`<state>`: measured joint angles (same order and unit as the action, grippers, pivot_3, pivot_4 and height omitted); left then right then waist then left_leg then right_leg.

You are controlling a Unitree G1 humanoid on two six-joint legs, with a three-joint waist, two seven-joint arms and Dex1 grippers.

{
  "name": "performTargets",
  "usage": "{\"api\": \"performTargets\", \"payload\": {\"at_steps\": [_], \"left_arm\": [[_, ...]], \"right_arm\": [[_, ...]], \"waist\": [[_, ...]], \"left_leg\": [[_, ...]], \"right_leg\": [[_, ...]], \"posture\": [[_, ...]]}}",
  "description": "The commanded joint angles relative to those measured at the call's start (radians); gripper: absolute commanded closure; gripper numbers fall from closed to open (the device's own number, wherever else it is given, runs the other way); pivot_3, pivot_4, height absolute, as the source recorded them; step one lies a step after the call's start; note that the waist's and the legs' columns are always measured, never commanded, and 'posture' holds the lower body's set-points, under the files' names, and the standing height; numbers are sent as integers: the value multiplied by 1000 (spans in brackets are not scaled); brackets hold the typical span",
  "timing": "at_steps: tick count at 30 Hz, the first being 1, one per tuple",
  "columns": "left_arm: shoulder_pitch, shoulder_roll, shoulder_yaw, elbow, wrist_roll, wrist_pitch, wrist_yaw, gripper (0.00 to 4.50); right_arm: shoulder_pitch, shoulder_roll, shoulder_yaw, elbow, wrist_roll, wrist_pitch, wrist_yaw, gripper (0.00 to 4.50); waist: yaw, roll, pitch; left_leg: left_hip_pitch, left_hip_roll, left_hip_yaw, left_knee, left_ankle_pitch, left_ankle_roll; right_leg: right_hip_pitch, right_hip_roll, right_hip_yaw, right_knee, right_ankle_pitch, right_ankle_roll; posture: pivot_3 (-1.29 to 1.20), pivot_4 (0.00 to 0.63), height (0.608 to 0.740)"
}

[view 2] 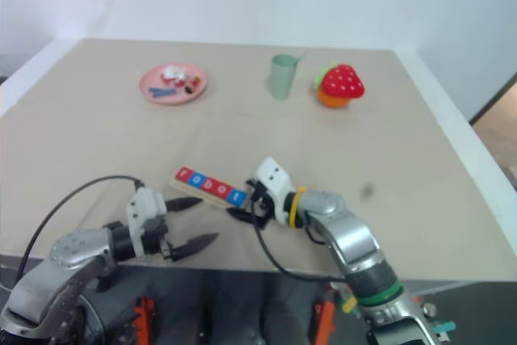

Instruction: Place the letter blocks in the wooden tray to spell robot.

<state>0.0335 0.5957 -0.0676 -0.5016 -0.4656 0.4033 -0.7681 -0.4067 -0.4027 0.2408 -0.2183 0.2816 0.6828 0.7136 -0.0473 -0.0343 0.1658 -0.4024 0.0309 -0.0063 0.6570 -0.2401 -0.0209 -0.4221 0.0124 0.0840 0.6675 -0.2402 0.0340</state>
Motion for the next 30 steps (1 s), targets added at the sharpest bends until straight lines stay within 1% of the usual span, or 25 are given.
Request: {"api": "performTargets", "payload": {"at_steps": [1, 3, 5, 8, 11, 14, 16, 20, 24, 25, 30], "left_arm": [[-37, -12, 119, 7, -59, 50, 66, 0], [-51, -11, 187, 43, -77, 73, 101, 0], [-52, -1, 233, 81, -60, 62, 114, 0], [-29, 7, 257, 108, -32, 27, 105, 0], [1, 0, 249, 103, -19, -1, 98, 0], [16, -16, 241, 87, -25, -10, 97, 0], [20, -18, 233, 78, -37, -12, 76, 0], [61, 5, 206, 42, -47, -19, -1, 0], [94, 45, 162, 19, -27, -57, -88, 0], [88, 48, 154, 17, -28, -56, -96, 0], [71, 50, 134, 24, -17, -66, -104, 0]], "right_arm": [[-31, 7, -167, -70, 105, 59, -35, 81], [-30, -18, -244, -56, 137, 80, -43, 81], [-6, -72, -279, -34, 129, 60, -27, 81], [68, -139, -274, -76, 126, 30, 12, 81], [139, -146, -224, -175, 145, 11, 37, 81], [168, -127, -169, -229, 142, 7, 31, 876], [167, -108, -138, -249, 142, 18, 17, 1623], [146, -79, -66, -251, 120, 38, -8, 2939], [87, -38, 4, -188, 76, 45, -46, 4402], [74, -30, 18, -169, 63, 41, -52, 4464], [58, -20, 49, -142, 38, 36, -53, 4464]], "waist": [[0, 0, 0], [0, 0, 0], [0, 0, 0], [0, 0, 0], [-1, 0, 0], [-3, 0, 0], [-1, 0, 0], [-1, 0, 0], [-2, 0, 0], [-1, 0, 0], [1, 0, 0]], "left_leg": [[0, 0, 0, 0, 0, 0], [0, 0, -1, 0, 0, 0], [0, 0, -1, 0, 0, 0], [0, 0, 0, 0, 0, 0], [-1, 0, 0, -2, -1, 1], [-1, 1, 0, -2, -2, 0], [-1, 1, 0, -2, -1, 0], [0, 0, 0, -1, 1, -1], [0, 0, 1, 0, 1, -1], [1, 0, 2, 0, 1, -1], [0, 0, 0, 0, 2, -1]], "right_leg": [[0, 0, 0, 0, 0, 0], [0, 0, -1, 0, 0, 0], [0, 0, -1, 0, 0, 0], [0, 0, -1, 0, -1, 1], [-1, 0, 0, -1, -2, -1], [-2, 1, 0, 0, -2, -1], [-1, 1, 0, 0, -2, -1], [0, 0, 0, 0, 0, 0], [-1, 0, 0, 0, 1, -1], [-1, 0, 0, 0, 1, -1], [-1, 0, -1, 0, 1, -1]], "posture": [[0, 150, 740], [0, 150, 740], [0, 150, 740], [0, 150, 740], [0, 150, 740], [0, 150, 740], [0, 150, 740], [0, 150, 740], [0, 150, 740], [0, 150, 740], [0, 150, 740]]}}
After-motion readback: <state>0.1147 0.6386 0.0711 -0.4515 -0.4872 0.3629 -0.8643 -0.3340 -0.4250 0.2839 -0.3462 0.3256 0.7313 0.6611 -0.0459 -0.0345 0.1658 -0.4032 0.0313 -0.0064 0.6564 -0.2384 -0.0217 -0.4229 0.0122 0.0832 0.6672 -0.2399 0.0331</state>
